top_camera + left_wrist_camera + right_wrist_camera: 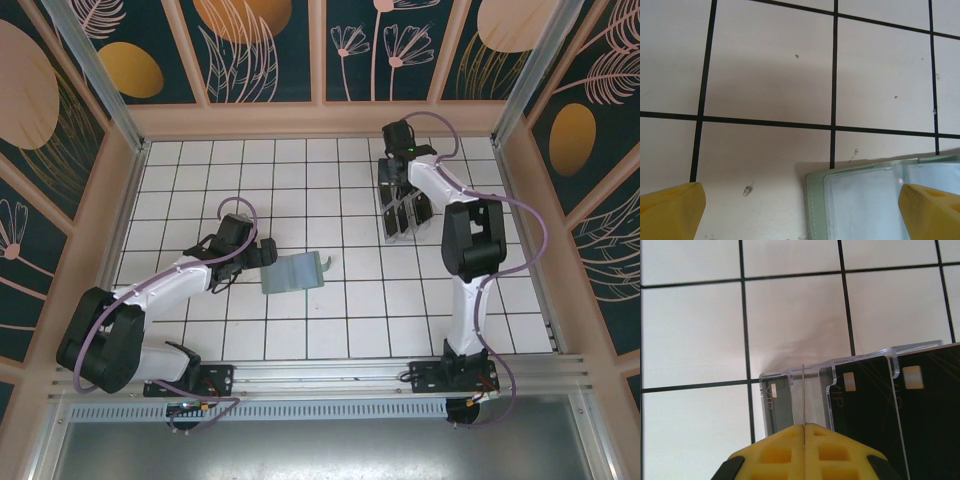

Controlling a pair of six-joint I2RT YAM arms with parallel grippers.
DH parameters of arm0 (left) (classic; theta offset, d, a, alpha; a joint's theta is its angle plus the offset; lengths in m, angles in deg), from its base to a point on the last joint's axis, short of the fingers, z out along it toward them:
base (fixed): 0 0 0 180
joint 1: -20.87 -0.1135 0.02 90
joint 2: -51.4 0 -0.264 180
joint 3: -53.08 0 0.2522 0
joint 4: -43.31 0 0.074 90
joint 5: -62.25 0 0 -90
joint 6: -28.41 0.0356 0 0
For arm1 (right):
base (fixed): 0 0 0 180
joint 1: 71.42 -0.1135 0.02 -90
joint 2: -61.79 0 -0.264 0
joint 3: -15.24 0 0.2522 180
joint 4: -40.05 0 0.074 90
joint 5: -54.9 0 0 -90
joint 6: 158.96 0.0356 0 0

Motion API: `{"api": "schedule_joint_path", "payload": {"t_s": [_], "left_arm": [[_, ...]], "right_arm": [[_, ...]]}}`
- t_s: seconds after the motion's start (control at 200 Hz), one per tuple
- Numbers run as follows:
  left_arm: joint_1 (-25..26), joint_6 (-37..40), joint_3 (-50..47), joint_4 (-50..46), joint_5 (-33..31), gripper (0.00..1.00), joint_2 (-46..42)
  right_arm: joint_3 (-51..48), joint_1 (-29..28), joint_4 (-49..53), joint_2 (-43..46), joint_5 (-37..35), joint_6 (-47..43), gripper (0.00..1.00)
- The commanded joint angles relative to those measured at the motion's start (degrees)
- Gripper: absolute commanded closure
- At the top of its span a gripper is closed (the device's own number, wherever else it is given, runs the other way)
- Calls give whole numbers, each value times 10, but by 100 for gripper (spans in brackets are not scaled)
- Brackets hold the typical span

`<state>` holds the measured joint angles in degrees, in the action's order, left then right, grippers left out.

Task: Put the credit cards into the card holder
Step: Pick up the credit card from the storage box, then insert the credit card into the card slot.

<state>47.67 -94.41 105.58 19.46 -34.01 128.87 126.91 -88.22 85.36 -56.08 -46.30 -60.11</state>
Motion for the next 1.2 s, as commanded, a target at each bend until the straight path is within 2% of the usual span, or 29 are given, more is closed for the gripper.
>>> {"api": "schedule_joint_path", "payload": {"t_s": [0.0, 0.29, 0.606, 0.726, 0.991, 1.196], "left_arm": [[4, -1, 16, 8, 5, 1, 8], [3, 2, 20, 11, 5, 2, 16], [3, 6, 28, 14, 7, 2, 24], [3, 11, 27, 8, 3, 2, 21], [4, 40, 30, -33, -23, 1, 12], [4, 42, 21, -46, -15, 1, -1]], "right_arm": [[7, 4, -7, 70, 20, 5, 100], [-80, 25, -63, 183, 101, 46, 100], [-255, 35, -202, 333, 328, 154, 100], [-329, 22, -266, 381, 385, 204, 100], [-466, -83, -385, 432, 372, 278, 100], [-557, -147, -489, 422, 336, 336, 100]]}}
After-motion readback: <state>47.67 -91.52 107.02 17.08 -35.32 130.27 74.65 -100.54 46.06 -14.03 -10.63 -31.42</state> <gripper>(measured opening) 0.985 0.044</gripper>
